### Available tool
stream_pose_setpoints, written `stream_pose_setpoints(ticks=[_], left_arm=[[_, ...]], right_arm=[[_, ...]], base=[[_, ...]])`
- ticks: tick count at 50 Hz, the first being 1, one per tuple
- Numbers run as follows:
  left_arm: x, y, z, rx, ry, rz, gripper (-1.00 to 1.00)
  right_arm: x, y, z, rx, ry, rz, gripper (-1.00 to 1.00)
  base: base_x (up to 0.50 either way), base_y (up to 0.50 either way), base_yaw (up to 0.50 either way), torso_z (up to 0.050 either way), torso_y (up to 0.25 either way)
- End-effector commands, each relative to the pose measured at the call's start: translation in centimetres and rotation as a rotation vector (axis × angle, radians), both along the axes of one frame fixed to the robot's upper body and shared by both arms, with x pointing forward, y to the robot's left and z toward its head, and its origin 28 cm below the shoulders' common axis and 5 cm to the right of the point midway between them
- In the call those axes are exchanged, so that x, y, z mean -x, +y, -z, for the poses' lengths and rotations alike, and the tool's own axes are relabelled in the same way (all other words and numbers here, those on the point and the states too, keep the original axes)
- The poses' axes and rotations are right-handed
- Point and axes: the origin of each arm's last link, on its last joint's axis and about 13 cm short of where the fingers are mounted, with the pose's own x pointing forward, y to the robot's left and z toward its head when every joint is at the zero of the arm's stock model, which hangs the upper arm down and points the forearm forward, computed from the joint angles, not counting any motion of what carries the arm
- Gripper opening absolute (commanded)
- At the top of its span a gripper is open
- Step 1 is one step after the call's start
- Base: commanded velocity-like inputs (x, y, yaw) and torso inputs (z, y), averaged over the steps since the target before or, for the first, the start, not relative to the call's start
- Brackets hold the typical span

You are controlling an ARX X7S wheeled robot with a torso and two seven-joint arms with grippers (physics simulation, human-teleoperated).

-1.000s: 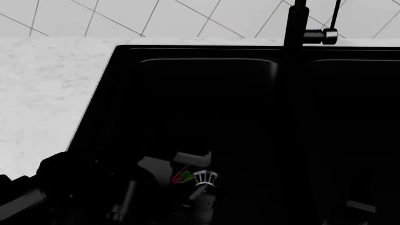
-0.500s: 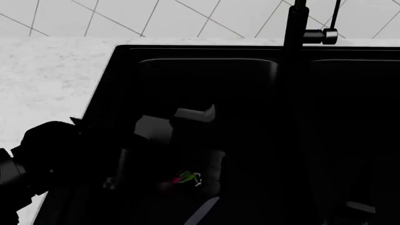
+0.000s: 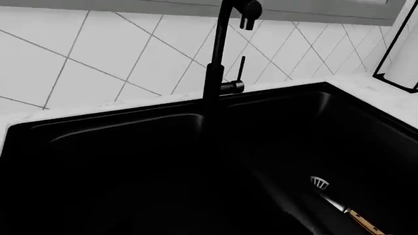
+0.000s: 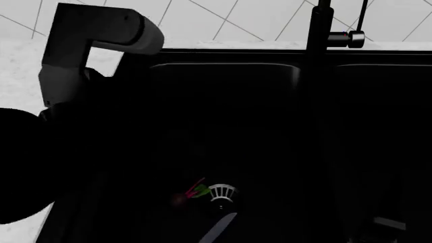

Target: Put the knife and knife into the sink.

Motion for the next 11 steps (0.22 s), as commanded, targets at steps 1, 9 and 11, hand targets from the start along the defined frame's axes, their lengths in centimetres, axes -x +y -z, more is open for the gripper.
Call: stream_pose_setpoints(ticks=[1, 9, 11], left_arm=[[5.2, 2.6, -1.6, 0.109, -0.235, -0.055, 1.00], [7.7, 5.2, -0.9, 0.105, -0.337, -0.174, 1.00], [7.9, 5.9, -0.5, 0.107, -0.350, -0.213, 1.00]], right_arm=[[-0.1, 0.0, -0.1, 0.006, -0.033, -0.011, 1.00], [0.1, 0.0, -0.1, 0.007, -0.035, -0.008, 1.00], [0.2, -0.1, -0.2, 0.008, -0.036, -0.006, 1.00]], base=[[0.00, 0.00, 0.00, 0.000, 0.000], [0.00, 0.00, 0.00, 0.000, 0.000], [0.00, 0.00, 0.00, 0.000, 0.000]])
